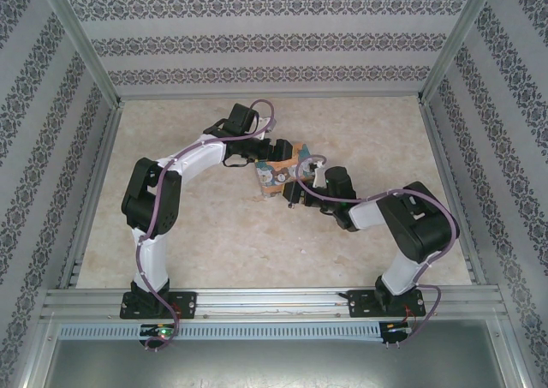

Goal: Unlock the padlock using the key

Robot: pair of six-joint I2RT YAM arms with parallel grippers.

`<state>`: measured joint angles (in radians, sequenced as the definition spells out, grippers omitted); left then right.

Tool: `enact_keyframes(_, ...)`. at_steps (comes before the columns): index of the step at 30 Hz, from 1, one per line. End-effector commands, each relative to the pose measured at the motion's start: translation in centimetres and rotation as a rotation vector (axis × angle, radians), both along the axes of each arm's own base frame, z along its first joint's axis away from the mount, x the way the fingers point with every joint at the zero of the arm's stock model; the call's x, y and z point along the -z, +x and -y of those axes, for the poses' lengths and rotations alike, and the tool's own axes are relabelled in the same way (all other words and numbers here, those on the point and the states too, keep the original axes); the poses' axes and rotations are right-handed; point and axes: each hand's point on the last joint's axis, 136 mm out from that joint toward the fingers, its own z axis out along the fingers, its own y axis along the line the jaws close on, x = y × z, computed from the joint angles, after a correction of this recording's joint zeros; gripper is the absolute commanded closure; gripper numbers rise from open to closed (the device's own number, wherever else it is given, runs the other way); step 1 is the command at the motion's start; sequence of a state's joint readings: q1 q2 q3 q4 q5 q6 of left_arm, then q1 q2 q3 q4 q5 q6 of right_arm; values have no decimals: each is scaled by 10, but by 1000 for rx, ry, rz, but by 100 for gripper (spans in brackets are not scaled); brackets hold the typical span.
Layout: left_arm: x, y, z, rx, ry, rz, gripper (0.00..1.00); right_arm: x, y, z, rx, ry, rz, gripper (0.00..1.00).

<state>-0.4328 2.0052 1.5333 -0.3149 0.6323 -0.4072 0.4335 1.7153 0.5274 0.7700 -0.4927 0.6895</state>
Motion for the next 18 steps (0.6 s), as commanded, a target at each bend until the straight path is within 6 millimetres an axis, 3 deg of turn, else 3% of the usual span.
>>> enact_keyframes(1, 31, -27, -7, 1, 58, -135, 1, -14, 9, -10, -60, 32, 69, 27)
enact_keyframes(18, 30, -28, -8, -1, 62, -134, 1, -8, 4, -16, -124, 69, 54, 43)
